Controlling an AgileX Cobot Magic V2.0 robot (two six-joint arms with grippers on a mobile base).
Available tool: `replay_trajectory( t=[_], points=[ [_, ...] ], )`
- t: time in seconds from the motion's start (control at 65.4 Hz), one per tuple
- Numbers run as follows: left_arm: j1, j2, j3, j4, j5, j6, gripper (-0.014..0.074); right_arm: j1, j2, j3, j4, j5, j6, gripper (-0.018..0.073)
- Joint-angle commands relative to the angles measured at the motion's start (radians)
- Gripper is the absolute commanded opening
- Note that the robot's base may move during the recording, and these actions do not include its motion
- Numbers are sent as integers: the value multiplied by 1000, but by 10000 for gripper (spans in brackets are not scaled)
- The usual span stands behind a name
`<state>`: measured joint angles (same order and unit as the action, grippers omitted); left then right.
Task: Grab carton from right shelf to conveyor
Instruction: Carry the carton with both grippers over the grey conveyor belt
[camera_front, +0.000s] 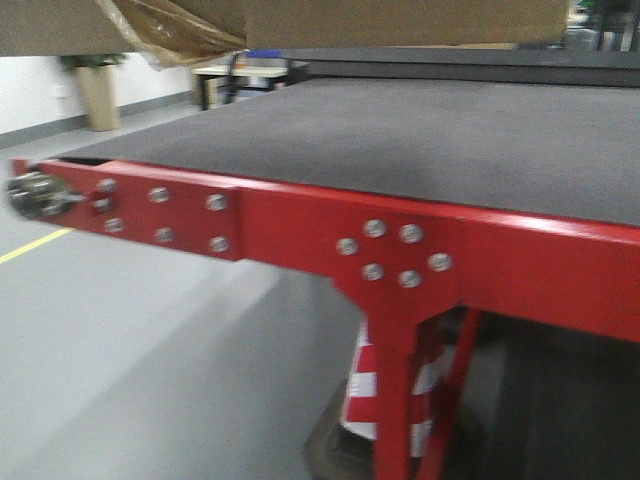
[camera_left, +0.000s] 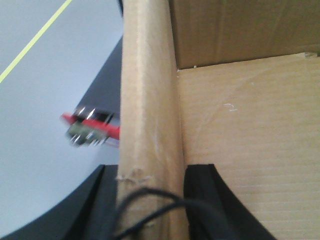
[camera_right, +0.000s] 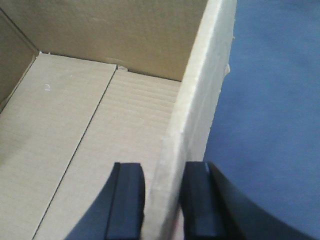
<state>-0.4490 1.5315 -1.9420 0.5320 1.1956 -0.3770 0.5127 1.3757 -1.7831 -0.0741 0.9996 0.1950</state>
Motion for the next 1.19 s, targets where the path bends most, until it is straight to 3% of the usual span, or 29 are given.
replay_trajectory(
  t=[0.0,1.177],
  points=[
    [-3,-11,-2,60,-19,30,-17,-1,-19,-8,-2,-59,-32,-63],
    [-3,-10,-2,62,-19,30,-17,-1,-19,-8,-1,-59,-32,-63]
  ],
)
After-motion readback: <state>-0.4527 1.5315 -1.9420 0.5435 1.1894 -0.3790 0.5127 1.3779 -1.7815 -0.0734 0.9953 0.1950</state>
